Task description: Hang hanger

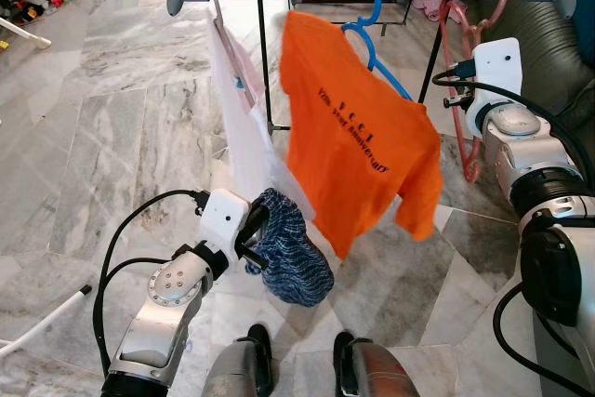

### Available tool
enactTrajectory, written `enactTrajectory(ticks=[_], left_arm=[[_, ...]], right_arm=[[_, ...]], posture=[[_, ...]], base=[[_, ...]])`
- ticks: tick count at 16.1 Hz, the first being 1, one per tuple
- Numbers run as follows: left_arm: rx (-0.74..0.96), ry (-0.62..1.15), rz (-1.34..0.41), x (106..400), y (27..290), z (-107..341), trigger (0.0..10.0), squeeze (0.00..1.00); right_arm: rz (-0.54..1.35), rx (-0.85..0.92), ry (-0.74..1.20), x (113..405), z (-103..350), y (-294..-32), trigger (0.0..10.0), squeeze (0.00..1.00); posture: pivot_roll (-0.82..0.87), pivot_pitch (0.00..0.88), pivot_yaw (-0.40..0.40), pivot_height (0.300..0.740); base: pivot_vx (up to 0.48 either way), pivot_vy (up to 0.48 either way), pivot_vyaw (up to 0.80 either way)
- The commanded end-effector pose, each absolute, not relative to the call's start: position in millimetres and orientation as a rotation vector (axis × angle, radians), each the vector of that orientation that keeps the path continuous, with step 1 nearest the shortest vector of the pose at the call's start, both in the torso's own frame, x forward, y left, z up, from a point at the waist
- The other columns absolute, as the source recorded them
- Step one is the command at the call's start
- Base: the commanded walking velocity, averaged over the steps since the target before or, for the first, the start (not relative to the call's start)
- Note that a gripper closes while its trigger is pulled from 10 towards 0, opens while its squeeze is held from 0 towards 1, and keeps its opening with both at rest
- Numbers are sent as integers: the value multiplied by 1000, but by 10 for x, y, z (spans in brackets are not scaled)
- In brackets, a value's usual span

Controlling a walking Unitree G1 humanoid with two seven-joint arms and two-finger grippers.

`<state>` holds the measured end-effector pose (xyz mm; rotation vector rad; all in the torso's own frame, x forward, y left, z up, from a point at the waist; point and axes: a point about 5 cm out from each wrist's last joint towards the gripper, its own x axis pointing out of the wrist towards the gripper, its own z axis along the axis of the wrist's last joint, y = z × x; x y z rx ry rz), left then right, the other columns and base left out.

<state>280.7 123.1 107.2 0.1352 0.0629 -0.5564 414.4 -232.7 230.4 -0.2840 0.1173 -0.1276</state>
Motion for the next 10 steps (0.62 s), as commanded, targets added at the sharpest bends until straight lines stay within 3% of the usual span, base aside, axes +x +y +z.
enactTrajectory(ticks=[1,3,4,5,6,10], left_arm=[[145,79,-551,2787,1245,1021,10000,0],[145,82,-555,2793,1237,1018,10000,0],[146,84,-559,2798,1231,1015,10000,0],[147,85,-561,2802,1228,1014,10000,0],[149,86,-565,2807,1223,1010,10000,0],[152,87,-573,2830,1195,1009,10000,0]], right_arm=[[-152,-262,159,4121,2238,-2392,471,0],[-169,-242,172,4105,2199,-2427,431,0],[-188,-218,186,4089,2163,-2462,1137,0],[-196,-204,190,4084,2152,-2475,1020,0],[-194,-205,190,4080,2145,-2482,275,0],[-193,-217,199,4068,2134,-2515,0,0]], posture=[[68,254,53,740],[67,249,55,740],[64,247,57,740],[63,246,58,740],[62,244,59,740],[56,239,61,740]], base=[[0,0,0],[0,0,0],[0,0,0],[0,0,0],[0,0,0],[0,0,0]])
